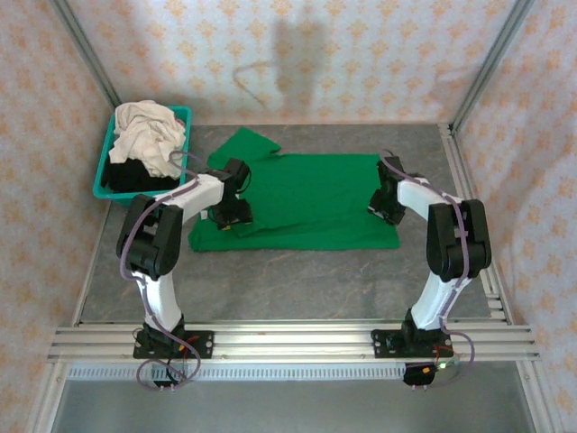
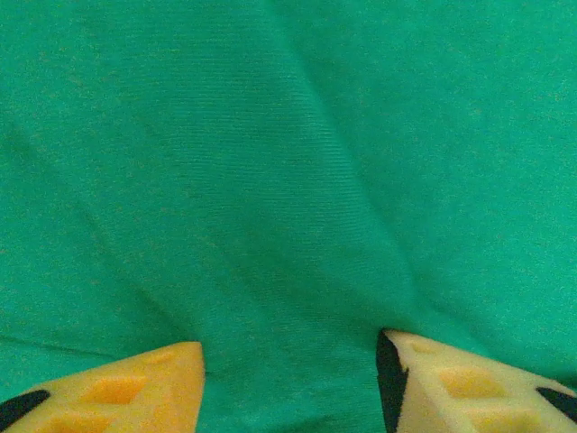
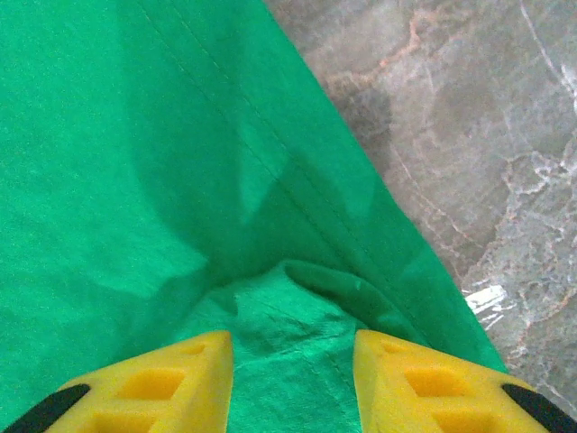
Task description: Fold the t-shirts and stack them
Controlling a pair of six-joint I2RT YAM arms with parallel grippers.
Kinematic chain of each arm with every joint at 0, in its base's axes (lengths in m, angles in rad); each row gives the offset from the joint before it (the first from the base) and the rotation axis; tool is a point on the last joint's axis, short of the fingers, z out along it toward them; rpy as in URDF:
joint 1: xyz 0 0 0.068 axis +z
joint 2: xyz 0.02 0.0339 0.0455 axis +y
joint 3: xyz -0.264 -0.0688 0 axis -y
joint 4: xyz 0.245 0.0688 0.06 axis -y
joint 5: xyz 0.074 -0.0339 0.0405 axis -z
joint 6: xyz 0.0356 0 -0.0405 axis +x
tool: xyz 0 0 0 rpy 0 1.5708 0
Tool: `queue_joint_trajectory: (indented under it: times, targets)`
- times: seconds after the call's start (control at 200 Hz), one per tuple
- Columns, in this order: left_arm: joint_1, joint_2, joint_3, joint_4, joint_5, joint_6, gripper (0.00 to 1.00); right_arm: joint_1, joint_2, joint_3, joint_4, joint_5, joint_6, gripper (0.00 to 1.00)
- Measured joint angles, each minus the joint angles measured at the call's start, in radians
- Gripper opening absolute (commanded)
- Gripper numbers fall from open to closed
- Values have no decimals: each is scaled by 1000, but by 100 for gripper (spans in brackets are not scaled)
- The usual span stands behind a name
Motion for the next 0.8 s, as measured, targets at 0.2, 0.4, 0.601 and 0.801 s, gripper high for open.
queue_joint_trajectory:
  times: [0.2, 0.4, 0.601, 0.801]
  targets:
    - [-11, 37, 10, 11, 31, -13, 20, 0, 0, -16, 4, 8, 0, 40]
    - [-11, 34, 18, 3, 32, 3, 32, 0, 0, -19, 5, 19, -1, 43]
    - [-11, -109, -103, 18, 31, -24, 47, 0, -12, -31, 7, 19, -5, 44]
    - [-18, -108, -115, 39, 42, -29, 45, 0, -15, -33, 7, 23, -9, 44]
